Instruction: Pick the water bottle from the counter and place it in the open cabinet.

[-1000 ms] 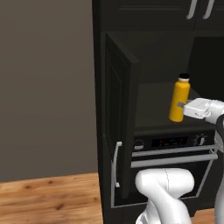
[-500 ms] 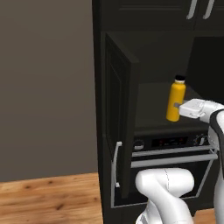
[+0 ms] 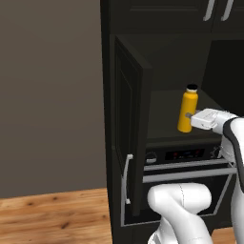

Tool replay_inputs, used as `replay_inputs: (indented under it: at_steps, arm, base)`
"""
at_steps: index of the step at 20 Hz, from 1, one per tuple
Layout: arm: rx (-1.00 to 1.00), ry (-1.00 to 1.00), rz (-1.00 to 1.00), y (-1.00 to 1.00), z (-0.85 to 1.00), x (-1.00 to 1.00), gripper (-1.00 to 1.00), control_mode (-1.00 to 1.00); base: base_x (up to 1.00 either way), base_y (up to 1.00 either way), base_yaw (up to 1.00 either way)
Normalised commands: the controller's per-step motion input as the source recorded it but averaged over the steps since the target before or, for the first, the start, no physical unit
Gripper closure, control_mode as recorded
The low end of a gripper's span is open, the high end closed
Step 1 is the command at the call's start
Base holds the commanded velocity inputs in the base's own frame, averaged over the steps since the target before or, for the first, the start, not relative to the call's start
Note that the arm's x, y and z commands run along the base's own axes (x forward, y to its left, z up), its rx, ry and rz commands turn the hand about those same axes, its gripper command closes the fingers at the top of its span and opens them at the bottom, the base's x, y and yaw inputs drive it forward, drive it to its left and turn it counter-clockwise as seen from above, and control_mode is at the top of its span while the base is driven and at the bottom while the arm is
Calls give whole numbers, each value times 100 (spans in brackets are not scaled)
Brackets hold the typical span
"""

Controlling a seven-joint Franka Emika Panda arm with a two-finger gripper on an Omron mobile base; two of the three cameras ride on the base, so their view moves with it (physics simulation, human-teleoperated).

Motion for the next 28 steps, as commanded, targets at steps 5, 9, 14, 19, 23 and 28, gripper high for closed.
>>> replay_inputs:
  at_steps: [5,9,14,19,23,28]
  arm:
    - [0,0,0,0,-14,22,100,-100]
    - [0,0,-1,0,-17,23,100,-100]
    - [0,0,0,0,-20,21,100,-100]
    - [0,-1,0,0,-25,27,100,-100]
    - [0,0,-1,0,-28,31,100,-100]
    - [0,-1,-1,0,-29,32,100,-100]
  base:
    - [0,0,0]
    - [0,0,0]
    - [0,0,0]
    - [0,0,0]
    - [0,0,0]
    - [0,0,0]
